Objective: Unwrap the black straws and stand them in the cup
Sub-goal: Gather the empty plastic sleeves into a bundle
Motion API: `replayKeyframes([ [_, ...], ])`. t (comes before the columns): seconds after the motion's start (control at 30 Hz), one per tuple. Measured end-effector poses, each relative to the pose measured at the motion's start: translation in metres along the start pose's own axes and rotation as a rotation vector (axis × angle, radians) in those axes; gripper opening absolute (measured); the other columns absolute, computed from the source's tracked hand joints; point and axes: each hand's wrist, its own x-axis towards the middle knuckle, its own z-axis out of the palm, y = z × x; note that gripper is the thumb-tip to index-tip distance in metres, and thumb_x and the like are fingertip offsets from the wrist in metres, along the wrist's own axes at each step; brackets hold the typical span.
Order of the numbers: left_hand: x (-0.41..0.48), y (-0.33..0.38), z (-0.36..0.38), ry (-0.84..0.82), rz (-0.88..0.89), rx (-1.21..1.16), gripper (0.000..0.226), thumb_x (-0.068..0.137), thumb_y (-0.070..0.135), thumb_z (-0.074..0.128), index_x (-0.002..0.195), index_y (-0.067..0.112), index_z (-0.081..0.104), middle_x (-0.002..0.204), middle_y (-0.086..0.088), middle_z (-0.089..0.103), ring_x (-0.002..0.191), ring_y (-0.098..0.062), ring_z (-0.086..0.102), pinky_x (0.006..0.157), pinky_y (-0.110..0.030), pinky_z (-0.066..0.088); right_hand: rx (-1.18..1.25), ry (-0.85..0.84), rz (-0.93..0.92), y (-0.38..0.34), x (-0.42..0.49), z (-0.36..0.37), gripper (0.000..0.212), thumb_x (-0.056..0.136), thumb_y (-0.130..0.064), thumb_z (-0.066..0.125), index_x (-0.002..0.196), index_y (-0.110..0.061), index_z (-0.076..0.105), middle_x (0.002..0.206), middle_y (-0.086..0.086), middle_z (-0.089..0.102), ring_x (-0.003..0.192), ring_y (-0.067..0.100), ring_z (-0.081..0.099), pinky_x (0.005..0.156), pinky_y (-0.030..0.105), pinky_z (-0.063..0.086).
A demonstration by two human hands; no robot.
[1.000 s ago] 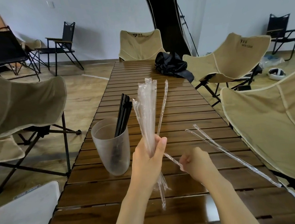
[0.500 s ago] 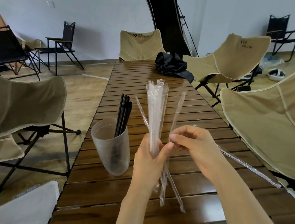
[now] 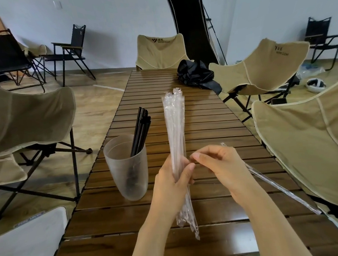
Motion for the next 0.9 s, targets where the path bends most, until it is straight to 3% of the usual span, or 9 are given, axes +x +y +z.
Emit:
replayKeyframes([
  [0.1, 0.000, 0.002, 0.000, 0.000, 0.014, 0.002, 0.015, 0.093, 0.032, 0.053, 0.086, 0.022, 0.061, 0.071, 0.010, 0.064, 0.071, -0.004, 0.064, 0.068, -0.010, 0.048, -0.271, 0.004, 0.033, 0.015, 0.004, 0.000, 0.007, 0.090, -0.024, 0.063, 0.089, -0.024, 0.069, 0.080, -0.012, 0.065, 0.074, 0.000, 0.058, 0.061, 0.010, 0.038],
  [0.17, 0.000, 0.002, 0.002, 0.007, 0.017, -0.002, 0.017, 0.094, 0.031, 0.051, 0.085, 0.020, 0.060, 0.068, 0.010, 0.063, 0.070, -0.005, 0.064, 0.068, -0.011, 0.048, -0.478, 0.018, 0.074, 0.026, 0.005, 0.000, 0.001, 0.090, -0.027, 0.062, 0.089, -0.027, 0.062, 0.093, -0.010, 0.063, 0.084, 0.005, 0.057, 0.063, 0.009, 0.038],
  [0.23, 0.000, 0.003, 0.004, 0.012, 0.012, -0.002, 0.019, 0.095, 0.031, 0.050, 0.085, 0.018, 0.060, 0.066, 0.012, 0.062, 0.069, -0.005, 0.063, 0.067, -0.011, 0.048, -0.710, 0.058, 0.158, 0.037, 0.004, -0.002, 0.012, 0.090, -0.034, 0.061, 0.101, -0.028, 0.060, 0.118, -0.003, 0.056, 0.107, 0.015, 0.055, 0.087, 0.025, 0.046],
  [0.3, 0.000, 0.004, 0.006, 0.017, 0.004, 0.003, 0.019, 0.095, 0.031, 0.049, 0.086, 0.019, 0.060, 0.065, 0.013, 0.061, 0.070, -0.004, 0.063, 0.067, -0.009, 0.048, -0.870, 0.081, 0.277, 0.049, 0.002, -0.008, 0.037, 0.089, -0.043, 0.059, 0.121, -0.026, 0.055, 0.134, 0.000, 0.047, 0.125, 0.020, 0.045, 0.105, 0.040, 0.033],
  [0.4, 0.000, 0.005, 0.005, 0.026, -0.009, 0.005, 0.020, 0.095, 0.032, 0.049, 0.086, 0.020, 0.061, 0.064, 0.014, 0.060, 0.070, -0.002, 0.064, 0.068, -0.008, 0.048, -0.943, 0.058, 0.481, 0.064, 0.000, -0.021, 0.056, 0.089, -0.053, 0.054, 0.136, -0.024, 0.045, 0.150, 0.005, 0.031, 0.142, 0.025, 0.023, 0.111, 0.047, 0.022],
  [0.57, -0.001, 0.006, 0.003, 0.028, -0.014, 0.010, 0.020, 0.095, 0.032, 0.049, 0.086, 0.018, 0.061, 0.065, 0.010, 0.060, 0.070, -0.002, 0.063, 0.068, -0.009, 0.049, -0.915, 0.088, 0.662, 0.075, -0.006, -0.026, 0.070, 0.091, -0.054, 0.050, 0.146, -0.017, 0.029, 0.159, 0.015, 0.007, 0.147, 0.033, -0.002, 0.114, 0.055, 0.011],
  [0.67, -0.001, 0.007, 0.003, 0.021, -0.023, 0.014, 0.020, 0.095, 0.032, 0.049, 0.085, 0.020, 0.061, 0.064, 0.011, 0.060, 0.070, -0.002, 0.063, 0.068, -0.009, 0.049, -0.896, 0.116, 0.687, 0.076, -0.006, -0.027, 0.079, 0.090, -0.054, 0.051, 0.148, -0.011, 0.020, 0.158, 0.012, 0.014, 0.147, 0.031, 0.002, 0.114, 0.056, 0.012],
  [0.9, 0.000, 0.008, 0.001, 0.019, -0.028, 0.024, 0.020, 0.095, 0.032, 0.049, 0.084, 0.021, 0.062, 0.065, 0.011, 0.061, 0.071, -0.002, 0.063, 0.069, -0.008, 0.049, -0.940, 0.120, 0.626, 0.067, -0.006, -0.024, 0.061, 0.089, -0.048, 0.054, 0.137, -0.015, 0.037, 0.147, 0.004, 0.037, 0.140, 0.024, 0.026, 0.111, 0.057, 0.015],
])
